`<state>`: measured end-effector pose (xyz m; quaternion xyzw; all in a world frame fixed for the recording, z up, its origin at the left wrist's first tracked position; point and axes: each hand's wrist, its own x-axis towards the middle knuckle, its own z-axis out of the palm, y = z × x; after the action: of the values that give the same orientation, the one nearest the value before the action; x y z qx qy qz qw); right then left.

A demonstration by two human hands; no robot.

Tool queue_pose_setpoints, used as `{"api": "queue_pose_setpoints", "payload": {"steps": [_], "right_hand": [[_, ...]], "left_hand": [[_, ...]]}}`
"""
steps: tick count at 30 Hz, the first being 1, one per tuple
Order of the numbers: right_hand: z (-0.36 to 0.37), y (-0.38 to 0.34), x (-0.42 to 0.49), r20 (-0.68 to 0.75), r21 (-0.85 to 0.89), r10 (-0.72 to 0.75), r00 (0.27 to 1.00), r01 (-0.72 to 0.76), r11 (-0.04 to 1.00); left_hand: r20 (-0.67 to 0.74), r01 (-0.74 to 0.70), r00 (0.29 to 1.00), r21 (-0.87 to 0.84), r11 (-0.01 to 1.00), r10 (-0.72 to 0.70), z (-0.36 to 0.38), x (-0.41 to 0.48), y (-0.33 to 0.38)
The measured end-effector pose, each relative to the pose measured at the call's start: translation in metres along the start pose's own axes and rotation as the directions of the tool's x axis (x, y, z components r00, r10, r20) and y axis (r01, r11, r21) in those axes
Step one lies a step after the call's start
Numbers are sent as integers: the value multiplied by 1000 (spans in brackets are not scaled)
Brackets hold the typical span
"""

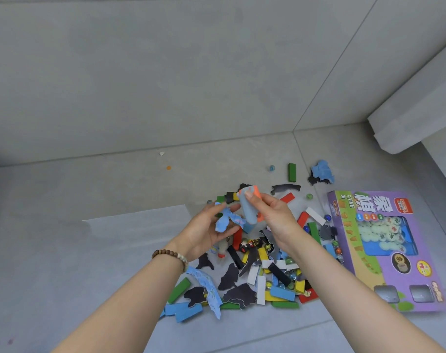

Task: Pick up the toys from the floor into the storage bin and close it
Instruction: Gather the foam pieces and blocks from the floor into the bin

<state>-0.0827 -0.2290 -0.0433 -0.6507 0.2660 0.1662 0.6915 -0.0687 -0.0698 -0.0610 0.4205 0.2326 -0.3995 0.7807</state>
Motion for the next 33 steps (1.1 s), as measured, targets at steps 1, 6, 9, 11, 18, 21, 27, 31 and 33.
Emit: {"api": "queue_pose_setpoints", "payload": {"steps": [1, 6, 9, 11, 18, 21, 27, 31, 33], "right_hand": [[3, 0, -1, 0, -9, -24, 1000, 24, 1000], [21, 2, -3, -12, -271, -177, 984, 167, 948], [12, -1, 7, -147, -238, -218, 965, 179, 955], [1, 0, 17, -175, -228, -206, 963, 164, 960], [5, 21, 63, -185, -520, -206, 961, 83, 850], [7, 21, 71, -147, -641, -210, 967, 69, 765], [7, 23, 69, -141, -666, -208, 968, 63, 743], [5, 27, 58, -109, -624, -163, 981, 60, 779], [5, 26, 51, -58, -595, -140, 989, 78, 800]], "left_hand": [[18, 26, 1000, -58, 998, -25, 3, -1, 0], [62, 74, 996, -225, 972, -61, 13, 2, -1], [-18, 34, 999, -102, 994, -36, 9, 1, 3], [-126, 16, 992, 14, 1000, -15, 1, 0, 3], [-296, -22, 954, 52, 998, 37, -22, 0, 3], [-298, -17, 954, 18, 1000, 22, -21, -2, 3], [-315, -19, 949, 31, 999, 28, -27, -6, 6], [-320, -31, 947, -7, 1000, 27, -33, -8, 6], [-302, -36, 953, -30, 999, 25, -33, -8, 5]]}}
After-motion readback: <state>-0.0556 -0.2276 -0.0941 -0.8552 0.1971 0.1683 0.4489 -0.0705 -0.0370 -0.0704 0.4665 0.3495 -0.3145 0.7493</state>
